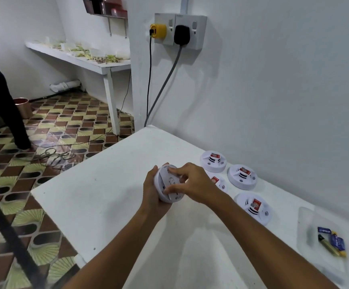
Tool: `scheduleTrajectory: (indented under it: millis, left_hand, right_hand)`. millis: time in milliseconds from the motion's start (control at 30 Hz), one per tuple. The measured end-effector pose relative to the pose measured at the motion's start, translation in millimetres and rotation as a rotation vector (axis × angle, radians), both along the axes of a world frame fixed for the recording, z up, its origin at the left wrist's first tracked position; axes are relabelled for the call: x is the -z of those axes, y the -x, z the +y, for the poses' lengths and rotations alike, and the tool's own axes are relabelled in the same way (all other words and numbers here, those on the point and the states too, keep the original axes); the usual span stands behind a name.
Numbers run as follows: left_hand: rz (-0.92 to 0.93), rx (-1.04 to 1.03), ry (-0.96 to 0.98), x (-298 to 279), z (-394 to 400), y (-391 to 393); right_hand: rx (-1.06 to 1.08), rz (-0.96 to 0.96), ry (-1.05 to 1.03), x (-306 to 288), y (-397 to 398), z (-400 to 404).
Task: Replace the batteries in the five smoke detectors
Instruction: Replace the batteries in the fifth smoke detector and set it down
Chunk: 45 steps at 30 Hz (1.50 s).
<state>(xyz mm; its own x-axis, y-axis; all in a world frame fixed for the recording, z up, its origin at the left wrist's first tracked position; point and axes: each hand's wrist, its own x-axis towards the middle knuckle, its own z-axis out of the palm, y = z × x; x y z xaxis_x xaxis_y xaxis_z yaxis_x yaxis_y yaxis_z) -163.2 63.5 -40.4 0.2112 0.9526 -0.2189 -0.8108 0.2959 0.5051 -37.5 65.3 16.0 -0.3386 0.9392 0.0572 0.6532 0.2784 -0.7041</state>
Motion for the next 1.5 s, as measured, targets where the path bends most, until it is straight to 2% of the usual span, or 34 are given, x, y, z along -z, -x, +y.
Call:
scheduleTrajectory:
  millis: [433,600,667,800,1100,1300,1500]
  left_hand:
    - [-0.085,0.001,0.012,25.7,9.8,3.7]
    - [-0.186,-0.128,0.013,23.1,21.5,5.7]
    - [-0.217,-0.173,-0.012,22.4,25.3,3.4]
    - [-0.282,-0.226,-0.053,28.0,36.5,-2.5]
    - [-0.346,-0.322,-0.197,50.9,57.8,1.4]
    - [-0.366,-0.373,-0.208,52.0,59.7,9.3]
    - [-0.32,-0.371,-0.233,49.1,59.1,12.0]
  right_hand:
    - [-0.014,-0.12,-0.062,12.2,11.6,19.2]
    - [-0.012,0.001,-0.075,42.5,22.6,10.4]
    - [0.038,0.036,-0.149,55.0,31.8,6.5]
    - [0.151,0.083,-0.427,76.7,45.6,12.7]
    - [0.087,-0.087,-0.792,94.0,51.6,39.0]
    - [0.037,0.003,-0.788,95.5,60.4,46.6]
    - [0.141,0.134,-0.678,91.6,69.9,40.3]
